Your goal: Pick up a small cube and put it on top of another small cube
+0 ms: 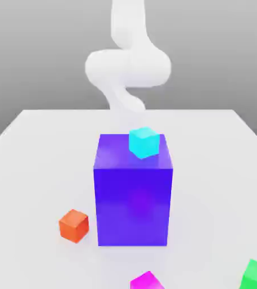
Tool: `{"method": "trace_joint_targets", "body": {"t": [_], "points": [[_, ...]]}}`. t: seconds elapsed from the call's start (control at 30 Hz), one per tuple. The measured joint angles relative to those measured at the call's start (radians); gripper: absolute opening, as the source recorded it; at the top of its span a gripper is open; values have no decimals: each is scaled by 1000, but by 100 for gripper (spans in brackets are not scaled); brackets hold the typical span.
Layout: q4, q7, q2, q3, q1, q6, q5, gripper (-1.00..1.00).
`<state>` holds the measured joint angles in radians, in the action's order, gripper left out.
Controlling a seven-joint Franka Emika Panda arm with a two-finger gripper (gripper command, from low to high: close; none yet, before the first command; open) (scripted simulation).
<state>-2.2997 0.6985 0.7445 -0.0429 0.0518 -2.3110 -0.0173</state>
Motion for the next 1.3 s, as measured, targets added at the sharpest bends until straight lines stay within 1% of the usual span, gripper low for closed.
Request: {"method": "trace_joint_targets", "body": {"t": [0.37, 0.7, 0.87, 1.03, 1.3], "points": [[1, -469, -243, -187, 214, -51, -103, 0], [2, -917, -466, -318, 361, -93, -235, 0], [3, -1144, -580, -354, 404, -113, -306, 0], [4, -1367, -693, -363, 426, -132, -370, 0], [2, -1687, -857, -344, 424, -178, -420, 0]]}}
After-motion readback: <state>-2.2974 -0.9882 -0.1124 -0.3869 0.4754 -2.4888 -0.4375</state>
